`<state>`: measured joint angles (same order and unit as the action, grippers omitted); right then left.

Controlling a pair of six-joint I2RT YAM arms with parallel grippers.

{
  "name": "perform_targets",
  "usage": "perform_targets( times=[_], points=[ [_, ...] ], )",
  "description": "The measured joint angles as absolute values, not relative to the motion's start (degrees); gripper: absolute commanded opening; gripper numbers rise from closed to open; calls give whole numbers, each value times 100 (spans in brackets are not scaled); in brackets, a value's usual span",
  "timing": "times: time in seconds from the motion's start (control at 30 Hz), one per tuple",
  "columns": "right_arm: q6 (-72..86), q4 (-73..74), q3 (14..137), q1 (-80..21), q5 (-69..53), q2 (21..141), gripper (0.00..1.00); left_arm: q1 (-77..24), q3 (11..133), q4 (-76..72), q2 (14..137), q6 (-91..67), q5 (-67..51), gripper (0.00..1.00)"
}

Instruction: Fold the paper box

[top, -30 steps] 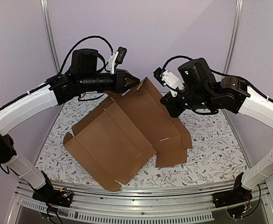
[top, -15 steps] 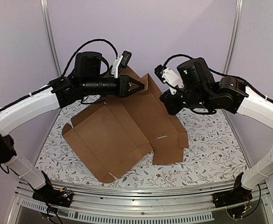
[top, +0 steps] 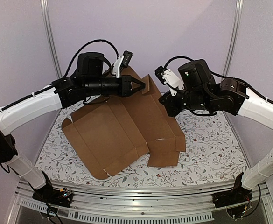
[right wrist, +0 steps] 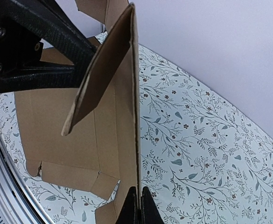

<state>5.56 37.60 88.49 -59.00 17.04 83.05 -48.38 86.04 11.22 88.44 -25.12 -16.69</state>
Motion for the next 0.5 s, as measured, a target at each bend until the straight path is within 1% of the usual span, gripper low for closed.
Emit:
perform_targets(
  times=[0.2,0.43,0.5],
  points=[
    [578,3752,8676,-5922,1914,8141,0,-4838,8604,1330,8766,-2390,-1422,13],
    [666,3645,8449,-5927,2292,8103,0,-4838,8058,1863,8044,-2241,-823,14],
    [707,3599,8377,-5927,2394,8103,0,-4838,7835,2021,7797,-2224,-550,16]
  ],
)
